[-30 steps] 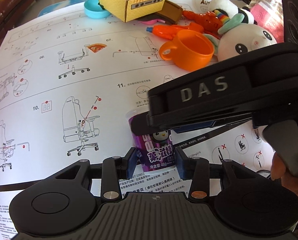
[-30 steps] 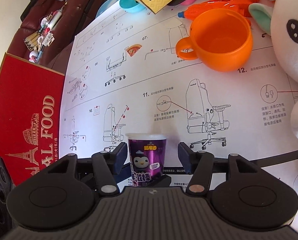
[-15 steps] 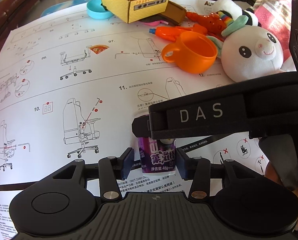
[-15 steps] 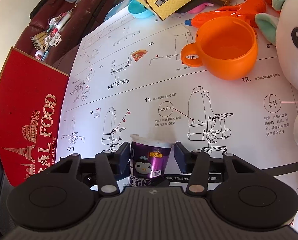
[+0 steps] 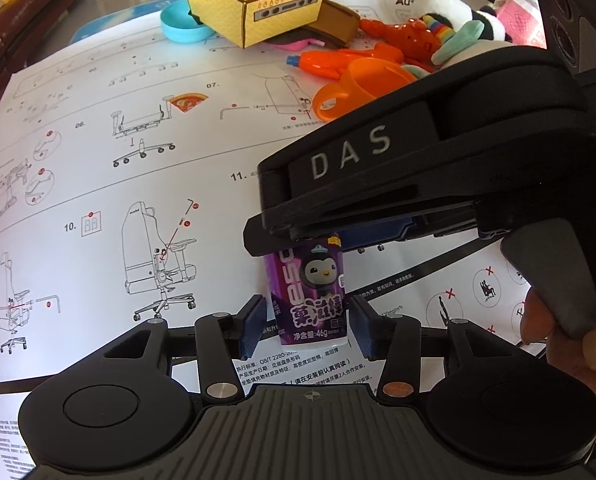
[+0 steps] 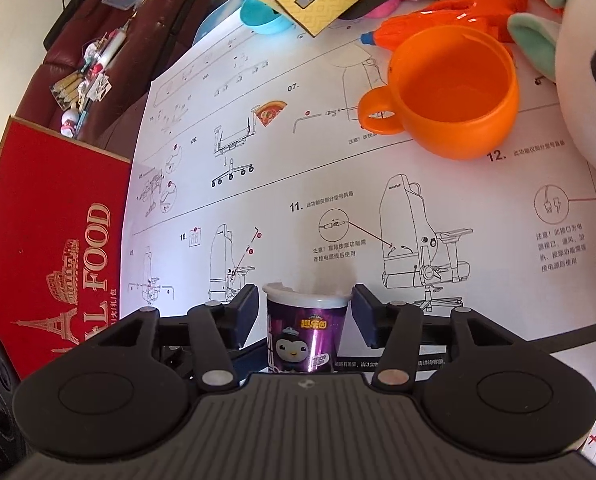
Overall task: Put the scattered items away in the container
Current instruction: 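Close the right gripper on the purple cup while the left gripper holds it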
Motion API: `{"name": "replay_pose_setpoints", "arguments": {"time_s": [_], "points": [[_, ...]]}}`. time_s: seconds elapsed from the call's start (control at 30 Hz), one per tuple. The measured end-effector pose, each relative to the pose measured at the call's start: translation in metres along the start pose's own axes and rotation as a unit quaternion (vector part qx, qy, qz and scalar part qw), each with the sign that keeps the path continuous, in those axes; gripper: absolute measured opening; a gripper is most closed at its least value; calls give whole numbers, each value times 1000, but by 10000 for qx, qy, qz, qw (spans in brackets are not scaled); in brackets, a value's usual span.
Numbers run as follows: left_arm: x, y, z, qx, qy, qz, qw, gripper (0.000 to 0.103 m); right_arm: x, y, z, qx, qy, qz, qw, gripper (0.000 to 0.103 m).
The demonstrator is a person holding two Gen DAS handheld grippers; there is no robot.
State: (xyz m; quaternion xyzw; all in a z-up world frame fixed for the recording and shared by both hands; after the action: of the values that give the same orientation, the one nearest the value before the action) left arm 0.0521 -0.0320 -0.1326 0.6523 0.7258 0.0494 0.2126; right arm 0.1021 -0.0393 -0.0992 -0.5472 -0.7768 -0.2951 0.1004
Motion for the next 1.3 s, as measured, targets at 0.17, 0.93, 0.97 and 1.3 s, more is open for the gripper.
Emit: {"name": "replay_pose_setpoints", "arguments": {"time_s": [0.17,0.93,0.97,1.3], "points": [[0,5,2,4,37,0,10000,62,3,-1,1,11,-71,-257,9996,57],[6,7,1,-96,208,7,9997,46,2,-6,2,10,106,144,9998,49],[6,7,1,-96,225,12,9997,47,3,-6,2,-10,114,100,9999,49],[14,7,-1,-35,271,-44,9996,61,3,-7,2,-73,156,18,9998,49]]}}
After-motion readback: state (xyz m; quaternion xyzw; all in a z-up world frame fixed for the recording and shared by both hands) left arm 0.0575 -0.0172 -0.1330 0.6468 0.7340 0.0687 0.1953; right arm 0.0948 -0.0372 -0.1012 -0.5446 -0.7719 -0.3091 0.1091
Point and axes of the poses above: each gripper's, at about its wrist camera, not at the fingertips, and z roughly the way its jaws point, x to its left, y to its top, the point moved 10 cm from there along z, roughly the way its jaws point, and after that the axes turned 15 degrees about -z, right-handed, at the moved point
